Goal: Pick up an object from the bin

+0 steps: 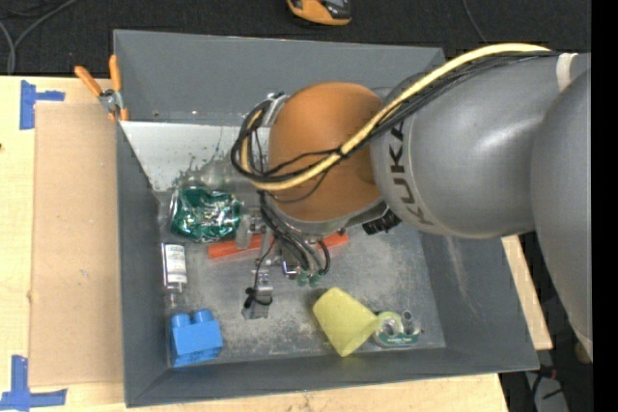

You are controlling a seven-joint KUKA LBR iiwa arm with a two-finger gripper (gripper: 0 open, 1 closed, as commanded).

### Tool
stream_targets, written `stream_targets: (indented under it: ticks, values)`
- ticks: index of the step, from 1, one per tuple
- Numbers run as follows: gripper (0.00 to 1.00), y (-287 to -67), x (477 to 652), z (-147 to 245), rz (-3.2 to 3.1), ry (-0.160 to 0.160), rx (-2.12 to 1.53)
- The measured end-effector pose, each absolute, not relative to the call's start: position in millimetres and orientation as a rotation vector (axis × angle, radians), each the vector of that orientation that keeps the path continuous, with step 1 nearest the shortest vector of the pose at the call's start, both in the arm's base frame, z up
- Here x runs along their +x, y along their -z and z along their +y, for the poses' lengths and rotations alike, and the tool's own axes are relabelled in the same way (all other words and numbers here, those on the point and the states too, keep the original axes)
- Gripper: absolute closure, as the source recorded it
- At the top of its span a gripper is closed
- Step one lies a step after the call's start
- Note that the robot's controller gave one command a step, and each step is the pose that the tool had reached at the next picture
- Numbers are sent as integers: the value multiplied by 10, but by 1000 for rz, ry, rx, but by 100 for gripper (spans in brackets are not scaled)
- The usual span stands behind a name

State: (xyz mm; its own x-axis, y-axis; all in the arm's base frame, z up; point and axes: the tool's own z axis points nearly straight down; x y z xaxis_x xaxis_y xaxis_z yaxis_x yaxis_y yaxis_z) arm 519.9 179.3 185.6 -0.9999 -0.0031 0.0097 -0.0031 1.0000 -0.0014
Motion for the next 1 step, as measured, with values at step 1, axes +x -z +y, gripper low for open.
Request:
stream_targets:
  ticks: [1]
  values:
    - [0, -1895, 5220, 1782, -3139, 0, -4]
